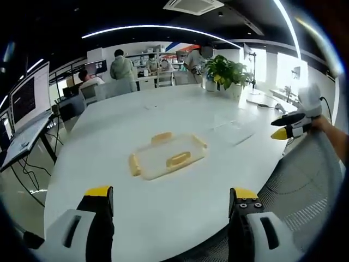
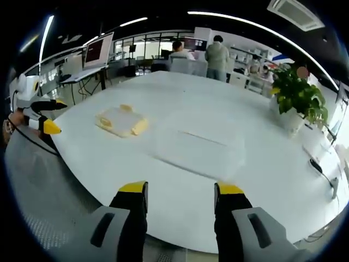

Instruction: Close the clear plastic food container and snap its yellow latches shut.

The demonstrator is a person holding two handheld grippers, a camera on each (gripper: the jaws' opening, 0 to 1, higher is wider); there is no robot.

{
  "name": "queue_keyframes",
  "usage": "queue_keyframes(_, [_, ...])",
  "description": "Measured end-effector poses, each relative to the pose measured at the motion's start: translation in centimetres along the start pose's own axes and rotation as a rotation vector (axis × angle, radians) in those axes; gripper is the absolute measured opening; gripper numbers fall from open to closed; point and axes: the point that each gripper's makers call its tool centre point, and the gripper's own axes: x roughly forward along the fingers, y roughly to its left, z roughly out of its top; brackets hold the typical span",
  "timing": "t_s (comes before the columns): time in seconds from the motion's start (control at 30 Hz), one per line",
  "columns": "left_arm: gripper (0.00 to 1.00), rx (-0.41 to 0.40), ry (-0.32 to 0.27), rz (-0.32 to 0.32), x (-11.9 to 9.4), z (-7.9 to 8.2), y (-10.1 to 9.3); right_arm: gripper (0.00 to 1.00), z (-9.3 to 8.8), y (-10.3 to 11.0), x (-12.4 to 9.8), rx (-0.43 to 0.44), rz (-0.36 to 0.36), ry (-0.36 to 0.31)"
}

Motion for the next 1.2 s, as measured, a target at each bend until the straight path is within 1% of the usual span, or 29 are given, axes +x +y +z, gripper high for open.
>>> queue_keyframes(0.4, [0.84,0.007,0.006,-0.011,0.14,-0.06,-0.20,0.44,-0.04,-0.13,0.03,0.005,-0.002,0.003])
queue_keyframes(0.63, [0.83,0.004,0.004,-0.002,0.13,-0.08,0.03,0.45,-0.15,0.11,0.08,-0.005,0.007,0.011])
queue_keyframes(0.83, [0.83,0.009,0.011,-0.006,0.16,-0.20,-0.02,0.47,-0.19,0.12,0.11,0.004,0.009,0.012])
queue_keyframes(1.0, [0.84,0.007,0.017,-0.005,0.18,-0.31,0.00,0.54,-0.26,0.05,0.13,0.008,0.004,0.017])
queue_keyframes(1.2, [0.85,0.010,0.032,-0.003,0.24,-0.53,0.02,0.54,-0.34,0.30,0.16,0.006,0.021,0.022])
